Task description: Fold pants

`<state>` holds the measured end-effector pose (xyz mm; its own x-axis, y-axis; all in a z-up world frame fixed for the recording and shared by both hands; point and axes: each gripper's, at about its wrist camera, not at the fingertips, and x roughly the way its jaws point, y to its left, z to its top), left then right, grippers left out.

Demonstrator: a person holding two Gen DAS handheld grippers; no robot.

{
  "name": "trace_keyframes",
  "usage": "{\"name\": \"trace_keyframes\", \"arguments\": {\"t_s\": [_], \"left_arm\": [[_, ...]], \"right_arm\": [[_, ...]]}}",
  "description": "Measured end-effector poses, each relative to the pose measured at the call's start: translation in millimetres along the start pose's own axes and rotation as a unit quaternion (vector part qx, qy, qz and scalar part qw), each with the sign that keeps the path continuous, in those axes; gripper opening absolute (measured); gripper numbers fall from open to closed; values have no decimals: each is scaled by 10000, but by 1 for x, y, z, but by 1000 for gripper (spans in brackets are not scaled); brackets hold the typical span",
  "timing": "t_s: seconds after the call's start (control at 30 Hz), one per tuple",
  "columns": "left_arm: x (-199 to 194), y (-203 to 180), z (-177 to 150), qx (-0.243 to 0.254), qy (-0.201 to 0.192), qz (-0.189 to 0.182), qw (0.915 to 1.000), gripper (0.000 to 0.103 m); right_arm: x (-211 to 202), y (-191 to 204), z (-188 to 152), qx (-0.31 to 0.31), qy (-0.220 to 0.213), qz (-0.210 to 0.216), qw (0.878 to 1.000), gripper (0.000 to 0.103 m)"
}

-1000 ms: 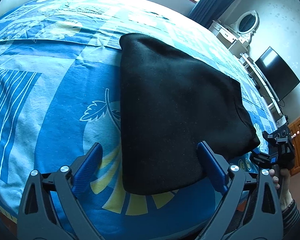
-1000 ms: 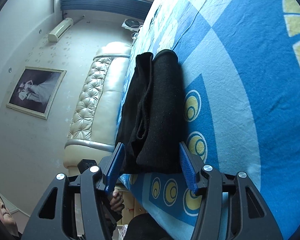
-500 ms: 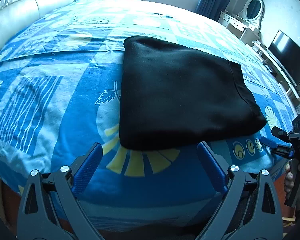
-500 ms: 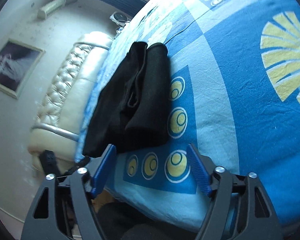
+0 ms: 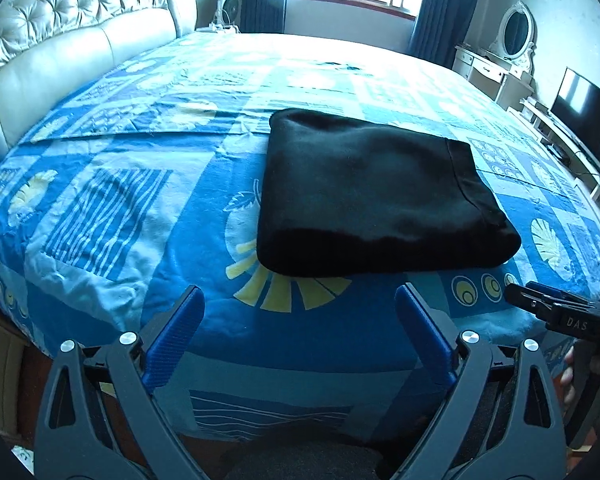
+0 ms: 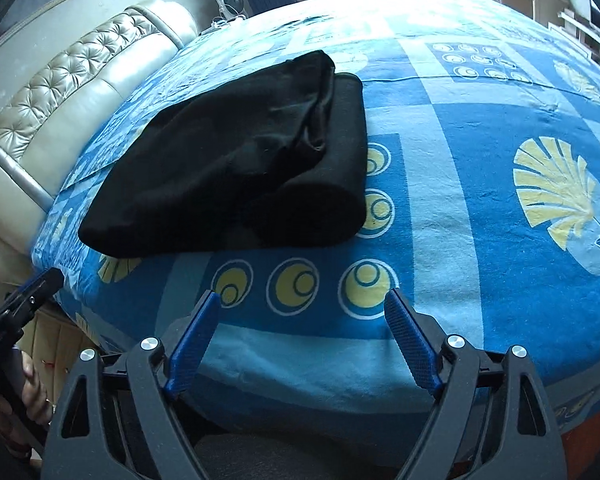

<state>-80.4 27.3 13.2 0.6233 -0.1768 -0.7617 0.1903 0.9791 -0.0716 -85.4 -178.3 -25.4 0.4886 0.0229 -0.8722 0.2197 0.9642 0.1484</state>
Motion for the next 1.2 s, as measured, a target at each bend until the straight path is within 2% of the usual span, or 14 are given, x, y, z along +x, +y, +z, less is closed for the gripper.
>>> {"name": "trace_keyframes", "arguments": {"t_s": [0.2,0.53,0.7,0.93,1.2], "left_arm": [[-2,-5,1,46,-89,15,9999,96],[-2,-12,-3,111,-147,67,9998,97],[3,-16,-3,242,3,154,9996,97],[0,-11,-2,32,-27,22,10000,97],[-2,-7,0,-98,-57,85,9999,97]], "right_arm": [[-13,11,3,-123,-324,-217,9992,83],[-22,21,5,-229,-589,-368,9973,83],[-22,21,5,-192,-594,-372,9974,83],[-22,27,2,-239,-602,-345,9973,83],[-19,28,0,-230,-558,-315,9977,83]]}}
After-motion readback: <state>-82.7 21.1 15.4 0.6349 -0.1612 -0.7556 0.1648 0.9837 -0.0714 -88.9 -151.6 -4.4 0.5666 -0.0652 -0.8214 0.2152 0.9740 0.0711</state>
